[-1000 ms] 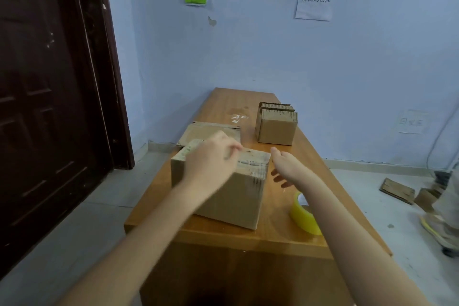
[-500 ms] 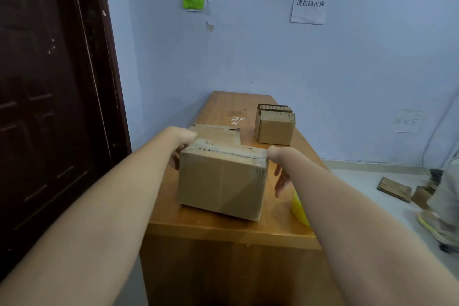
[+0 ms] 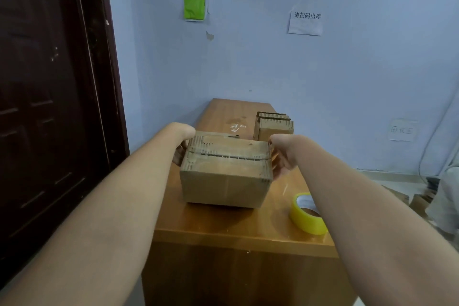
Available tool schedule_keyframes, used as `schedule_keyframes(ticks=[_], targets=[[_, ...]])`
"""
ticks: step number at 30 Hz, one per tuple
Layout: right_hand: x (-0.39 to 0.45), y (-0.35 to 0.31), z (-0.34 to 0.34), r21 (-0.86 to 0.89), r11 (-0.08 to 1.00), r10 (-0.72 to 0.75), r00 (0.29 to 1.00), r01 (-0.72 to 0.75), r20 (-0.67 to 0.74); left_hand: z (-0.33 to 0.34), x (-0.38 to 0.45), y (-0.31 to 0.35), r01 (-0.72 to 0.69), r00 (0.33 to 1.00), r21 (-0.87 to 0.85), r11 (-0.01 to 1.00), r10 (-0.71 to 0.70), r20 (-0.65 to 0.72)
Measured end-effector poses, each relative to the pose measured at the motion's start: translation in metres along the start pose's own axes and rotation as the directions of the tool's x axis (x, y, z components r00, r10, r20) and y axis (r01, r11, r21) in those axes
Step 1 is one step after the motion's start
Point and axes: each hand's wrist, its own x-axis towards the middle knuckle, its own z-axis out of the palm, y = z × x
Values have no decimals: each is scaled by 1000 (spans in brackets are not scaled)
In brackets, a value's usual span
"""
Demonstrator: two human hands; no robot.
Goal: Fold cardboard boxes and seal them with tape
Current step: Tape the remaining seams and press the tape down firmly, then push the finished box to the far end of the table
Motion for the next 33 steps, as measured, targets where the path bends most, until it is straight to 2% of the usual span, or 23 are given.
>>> schedule_keyframes(ticks=[5, 9, 14, 21, 26, 30, 33], targets=[[-7, -19, -5, 32, 999, -33, 999, 32, 16, -4, -6, 14, -8, 1000, 16, 1000, 8, -28], [-7, -29, -7, 23, 999, -42, 999, 42, -20, -4, -14, 31, -59, 998, 148, 987, 62, -17], [-1, -46, -18, -73, 995, -75, 994, 70, -80, -5, -14, 57, -108, 994, 229, 967, 99, 53], [28, -63, -18, -218, 975, -79, 988, 48, -135, -3, 5, 83, -177, 984, 322, 930, 171, 45], [55, -78, 1, -504, 862, -156, 976, 59, -151, 13, 38, 94, -195, 976, 520, 831, 218, 17], [74, -85, 14, -619, 780, -198, 975, 93, -103, 23, 136, 98, -187, 972, 603, 776, 234, 0], [101, -99, 15, -663, 737, -235, 969, 131, -70, 17, 97, 102, -192, 977, 579, 792, 208, 40]])
